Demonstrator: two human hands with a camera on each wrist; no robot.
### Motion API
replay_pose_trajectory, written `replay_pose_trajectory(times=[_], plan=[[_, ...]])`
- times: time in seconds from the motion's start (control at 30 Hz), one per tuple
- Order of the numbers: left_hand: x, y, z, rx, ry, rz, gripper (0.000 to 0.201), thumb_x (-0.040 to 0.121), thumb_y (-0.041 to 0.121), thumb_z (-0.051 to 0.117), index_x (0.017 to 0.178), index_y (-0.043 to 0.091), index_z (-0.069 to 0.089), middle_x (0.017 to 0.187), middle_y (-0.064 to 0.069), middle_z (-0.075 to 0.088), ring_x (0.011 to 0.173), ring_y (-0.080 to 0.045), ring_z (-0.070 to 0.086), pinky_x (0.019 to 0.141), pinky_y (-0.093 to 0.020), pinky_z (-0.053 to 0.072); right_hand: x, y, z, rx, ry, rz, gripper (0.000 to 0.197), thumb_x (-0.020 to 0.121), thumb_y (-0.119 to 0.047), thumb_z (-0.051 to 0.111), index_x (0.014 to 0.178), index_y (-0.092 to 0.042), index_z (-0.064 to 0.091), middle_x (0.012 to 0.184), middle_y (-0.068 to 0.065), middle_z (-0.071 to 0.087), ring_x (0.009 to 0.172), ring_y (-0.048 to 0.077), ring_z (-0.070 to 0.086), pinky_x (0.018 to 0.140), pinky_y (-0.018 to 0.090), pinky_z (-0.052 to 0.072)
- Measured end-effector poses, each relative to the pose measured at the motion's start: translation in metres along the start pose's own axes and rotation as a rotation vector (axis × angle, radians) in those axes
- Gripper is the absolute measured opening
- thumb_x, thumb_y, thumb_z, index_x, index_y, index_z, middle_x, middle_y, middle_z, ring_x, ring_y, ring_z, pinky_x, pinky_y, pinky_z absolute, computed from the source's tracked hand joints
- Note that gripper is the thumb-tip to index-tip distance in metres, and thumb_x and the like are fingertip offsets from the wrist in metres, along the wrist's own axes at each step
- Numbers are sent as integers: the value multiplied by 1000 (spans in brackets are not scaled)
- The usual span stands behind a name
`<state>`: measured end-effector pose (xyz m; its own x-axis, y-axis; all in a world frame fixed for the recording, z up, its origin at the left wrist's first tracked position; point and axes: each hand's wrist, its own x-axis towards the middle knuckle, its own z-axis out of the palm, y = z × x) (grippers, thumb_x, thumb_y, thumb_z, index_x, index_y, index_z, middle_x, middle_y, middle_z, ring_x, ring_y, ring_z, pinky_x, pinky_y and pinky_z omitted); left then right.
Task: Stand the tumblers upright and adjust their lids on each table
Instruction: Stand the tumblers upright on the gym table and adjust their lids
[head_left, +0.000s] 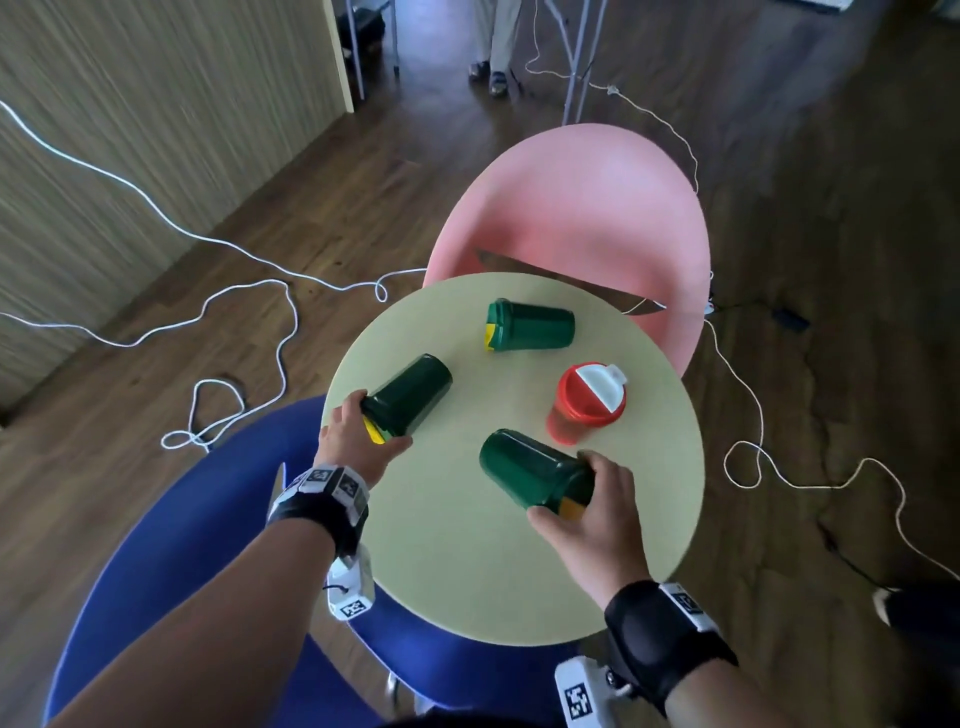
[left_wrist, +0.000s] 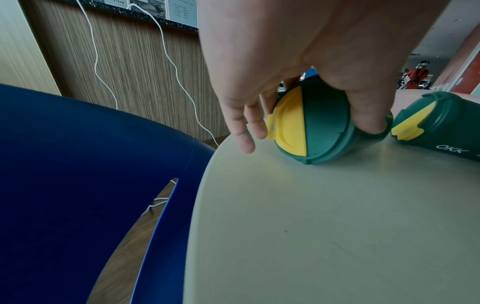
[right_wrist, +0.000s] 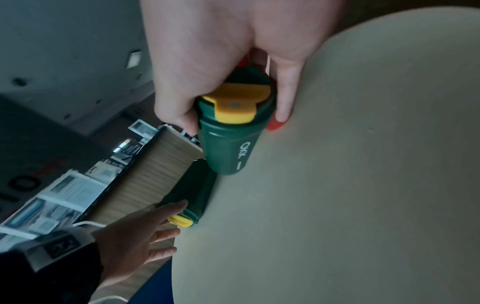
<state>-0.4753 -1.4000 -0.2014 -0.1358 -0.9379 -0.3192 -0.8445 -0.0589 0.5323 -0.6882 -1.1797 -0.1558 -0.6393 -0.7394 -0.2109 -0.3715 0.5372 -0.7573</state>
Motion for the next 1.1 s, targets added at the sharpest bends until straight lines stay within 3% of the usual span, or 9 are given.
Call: replay_pose_trajectory(times=[0.1,0.27,0.4,0.53,0.73,0.83,0.97,1.1], plan=[[1,-2,1,-21,-7,-5,99,73,48,84,153,22,31,145,-8,49,128,-32,50,107,-51,46,6,-12,-1,-114,35,-194,89,65,-30,86,144,-25,44,125,-11,41,114,7,48,98,22,40],[0,-3,2,-61,6,6,97,71,46,86,150,23,34,142,-5,52,124,-29,55,104,-50,49,19,-26,5,-277,9,-351,90,65,-32,85,144,-18,46,141,2,50,129,24,43,105,33,44],[-1,-2,-2,-86,1,16,94,69,43,87,146,23,38,138,-3,54,115,-24,59,95,-43,54,22,-24,11,-338,-43,-384,91,69,-35,84,148,-17,43,145,2,48,136,21,37,108,34,43],[-1,5,-12,-101,16,44,89,68,39,88,143,23,42,135,-3,54,101,-18,54,86,-34,50,21,-14,17,-340,-54,-385,91,70,-36,82,150,-17,42,146,0,49,133,19,38,108,34,45],[-5,38,-35,-87,41,173,90,68,36,89,144,24,43,132,-4,50,103,-17,51,91,-29,45,30,-11,17,-321,-66,-386,94,72,-38,82,152,-15,40,147,2,48,137,21,37,112,31,38],[-9,64,-40,-21,-17,263,91,64,38,88,143,30,43,133,0,49,114,-21,53,99,-37,49,31,-11,16,-316,-74,-397,96,71,-37,84,153,-12,40,147,5,49,139,24,37,112,31,38],[-16,102,-35,178,-163,352,91,63,45,86,144,36,43,133,3,50,120,-24,52,98,-43,50,29,-10,17,-316,-66,-414,94,70,-37,84,150,-10,44,144,7,51,137,27,41,109,35,44],[-19,126,-23,266,-185,371,92,64,53,85,145,39,44,131,2,50,120,-26,50,96,-45,50,29,-10,15,-324,-81,-417,95,71,-37,85,151,-8,43,145,8,51,135,30,43,107,35,44]])
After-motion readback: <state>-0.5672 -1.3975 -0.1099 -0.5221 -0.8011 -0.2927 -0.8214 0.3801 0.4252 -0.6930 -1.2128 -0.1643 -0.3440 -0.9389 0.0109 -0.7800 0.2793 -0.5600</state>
